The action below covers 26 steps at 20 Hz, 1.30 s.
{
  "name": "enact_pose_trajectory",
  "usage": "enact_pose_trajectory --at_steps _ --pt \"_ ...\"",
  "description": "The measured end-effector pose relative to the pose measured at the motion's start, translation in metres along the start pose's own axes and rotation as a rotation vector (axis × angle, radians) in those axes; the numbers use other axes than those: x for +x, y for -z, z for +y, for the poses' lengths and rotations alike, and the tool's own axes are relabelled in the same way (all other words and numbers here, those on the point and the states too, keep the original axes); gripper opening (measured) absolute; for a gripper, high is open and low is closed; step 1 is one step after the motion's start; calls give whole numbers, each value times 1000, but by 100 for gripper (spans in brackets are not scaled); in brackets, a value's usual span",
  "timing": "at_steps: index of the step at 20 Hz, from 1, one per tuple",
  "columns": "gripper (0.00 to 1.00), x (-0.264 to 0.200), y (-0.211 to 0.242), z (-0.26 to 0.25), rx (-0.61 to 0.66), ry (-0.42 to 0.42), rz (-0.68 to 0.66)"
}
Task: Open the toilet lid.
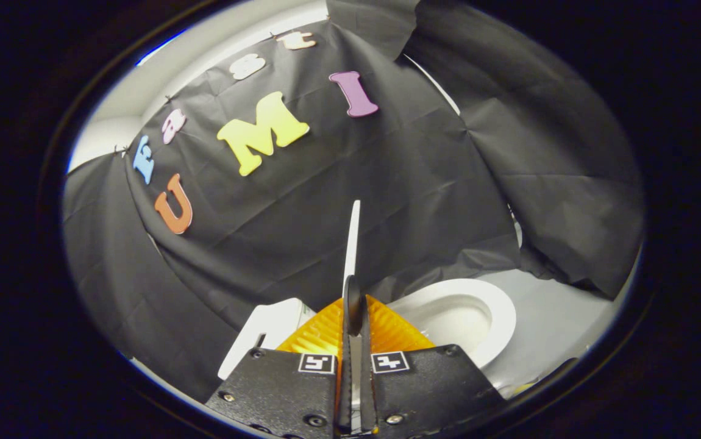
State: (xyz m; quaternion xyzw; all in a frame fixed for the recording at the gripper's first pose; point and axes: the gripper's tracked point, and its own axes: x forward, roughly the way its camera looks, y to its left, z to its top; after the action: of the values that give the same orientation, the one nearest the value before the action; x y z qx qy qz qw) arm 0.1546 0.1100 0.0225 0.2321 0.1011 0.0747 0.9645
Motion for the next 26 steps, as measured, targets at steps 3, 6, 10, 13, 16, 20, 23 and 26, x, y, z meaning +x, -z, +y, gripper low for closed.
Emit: enact_pose_trajectory --at_steps 3,6,10,13,16,20,23,26 --pt "8 -2 0 15 -16 -10 -3" --pt "10 1 3 29 -46 -16 -2" --pt "10 3 7 45 -83 -14 -2" --pt "10 3 11 62 -114 -29 -7" --pt "10 3 14 74 -135 -37 -13" --pt "10 6 17 88 -157 -43 -8" --pt "10 4 27 103 -175 -53 -11" --pt "10 5 32 118 -210 -61 -15"
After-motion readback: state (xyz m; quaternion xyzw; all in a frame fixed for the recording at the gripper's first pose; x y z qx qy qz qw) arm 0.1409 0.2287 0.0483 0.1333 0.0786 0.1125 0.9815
